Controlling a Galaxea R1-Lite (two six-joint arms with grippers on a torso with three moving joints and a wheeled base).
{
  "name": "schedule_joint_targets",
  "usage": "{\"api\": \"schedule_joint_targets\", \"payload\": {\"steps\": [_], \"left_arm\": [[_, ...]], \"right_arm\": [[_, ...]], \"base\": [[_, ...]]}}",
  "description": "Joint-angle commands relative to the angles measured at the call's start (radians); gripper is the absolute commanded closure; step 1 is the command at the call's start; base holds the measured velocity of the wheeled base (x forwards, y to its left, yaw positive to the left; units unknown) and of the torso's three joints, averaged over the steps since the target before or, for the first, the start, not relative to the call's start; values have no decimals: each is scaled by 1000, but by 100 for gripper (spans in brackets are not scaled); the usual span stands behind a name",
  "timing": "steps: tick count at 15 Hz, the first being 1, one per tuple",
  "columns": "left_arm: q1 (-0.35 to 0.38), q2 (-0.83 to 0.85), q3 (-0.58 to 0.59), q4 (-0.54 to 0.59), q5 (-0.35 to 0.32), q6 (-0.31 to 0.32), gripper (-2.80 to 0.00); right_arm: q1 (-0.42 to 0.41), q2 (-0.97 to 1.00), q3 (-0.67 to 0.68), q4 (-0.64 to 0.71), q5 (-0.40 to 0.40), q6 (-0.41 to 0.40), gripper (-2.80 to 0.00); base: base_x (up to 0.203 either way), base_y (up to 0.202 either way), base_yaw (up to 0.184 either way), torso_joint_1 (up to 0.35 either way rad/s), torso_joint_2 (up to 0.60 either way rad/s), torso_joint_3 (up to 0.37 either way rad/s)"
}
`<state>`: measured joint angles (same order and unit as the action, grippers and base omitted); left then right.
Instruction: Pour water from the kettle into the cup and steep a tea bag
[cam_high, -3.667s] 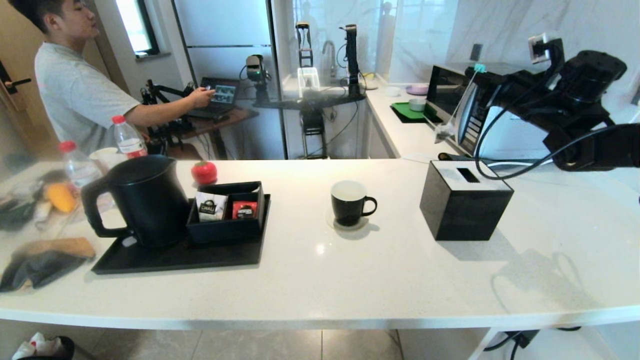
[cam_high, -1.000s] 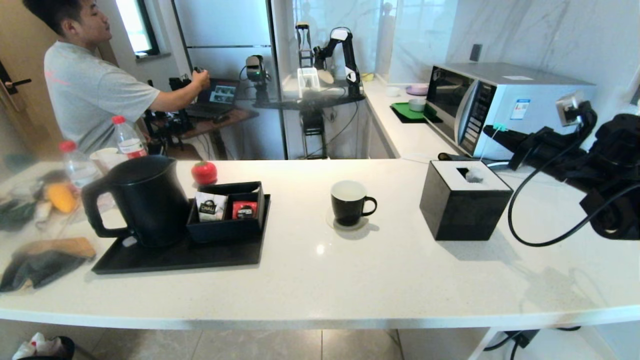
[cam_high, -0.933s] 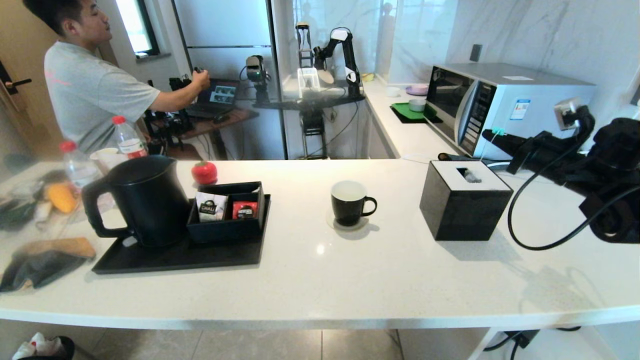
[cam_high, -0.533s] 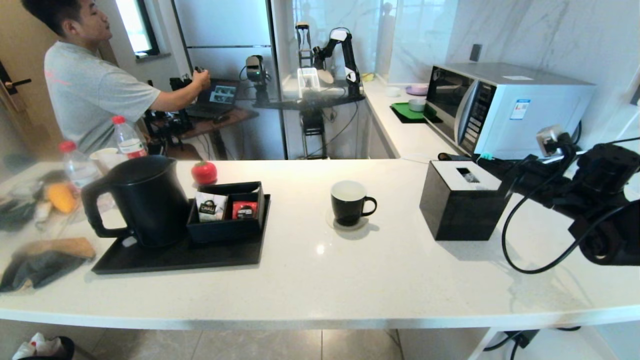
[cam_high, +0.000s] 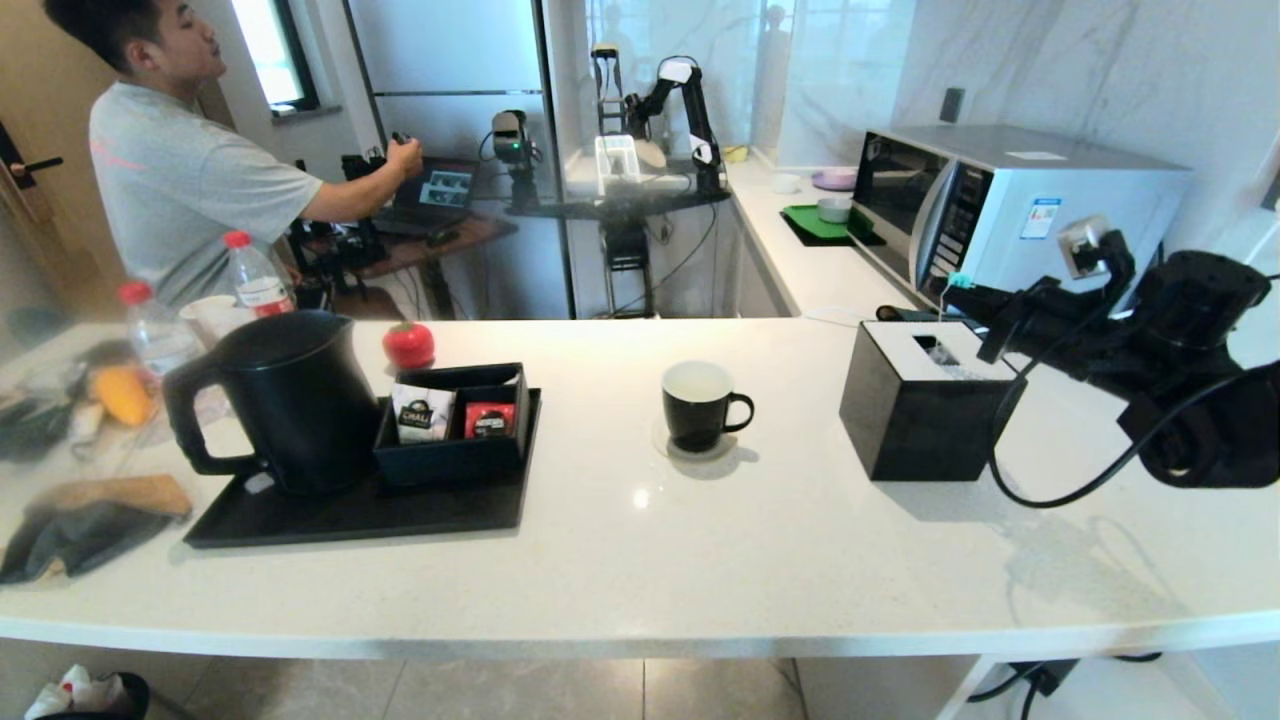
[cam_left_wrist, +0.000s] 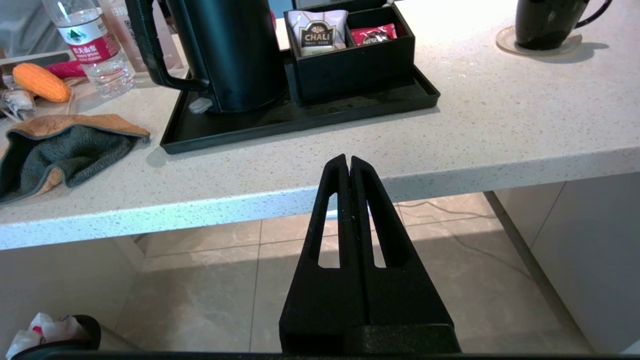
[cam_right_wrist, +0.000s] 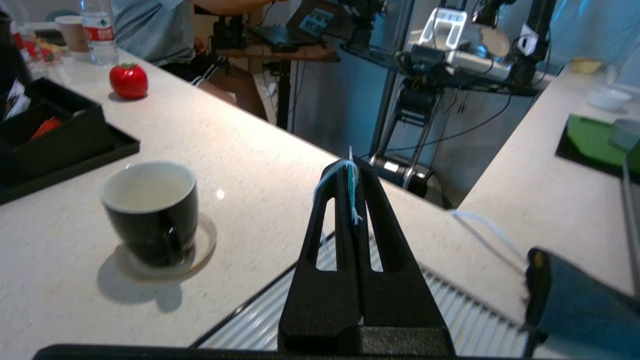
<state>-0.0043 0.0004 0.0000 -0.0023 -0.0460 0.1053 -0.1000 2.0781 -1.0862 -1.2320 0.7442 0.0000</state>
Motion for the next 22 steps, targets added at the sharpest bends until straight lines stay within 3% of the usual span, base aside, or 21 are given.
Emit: {"api": "schedule_joint_targets", "payload": {"steps": [1, 4, 7, 8, 17, 22], "left_arm": [[0, 0, 0, -1, 0, 1, 0], [0, 0, 0, 0, 0, 1, 0], [0, 0, 0, -1, 0, 1, 0], [0, 0, 0, 0, 0, 1, 0], [0, 0, 0, 1, 0, 1, 0], [0, 0, 0, 0, 0, 1, 0]], "right_arm": [[-2, 5, -134, 70, -1, -1, 0], [-4, 13, -192, 166, -44, -9, 0], [7, 13, -194, 210, -280, -8, 0], [8, 13, -190, 216, -309, -5, 0], [23, -29, 3, 192, -310, -67, 0], [21, -23, -37, 204, -310, -66, 0]], "base": [[0, 0, 0, 0, 0, 0], [0, 0, 0, 0, 0, 0], [0, 0, 0, 0, 0, 0], [0, 0, 0, 0, 0, 0], [0, 0, 0, 0, 0, 0], [0, 0, 0, 0, 0, 0]]}}
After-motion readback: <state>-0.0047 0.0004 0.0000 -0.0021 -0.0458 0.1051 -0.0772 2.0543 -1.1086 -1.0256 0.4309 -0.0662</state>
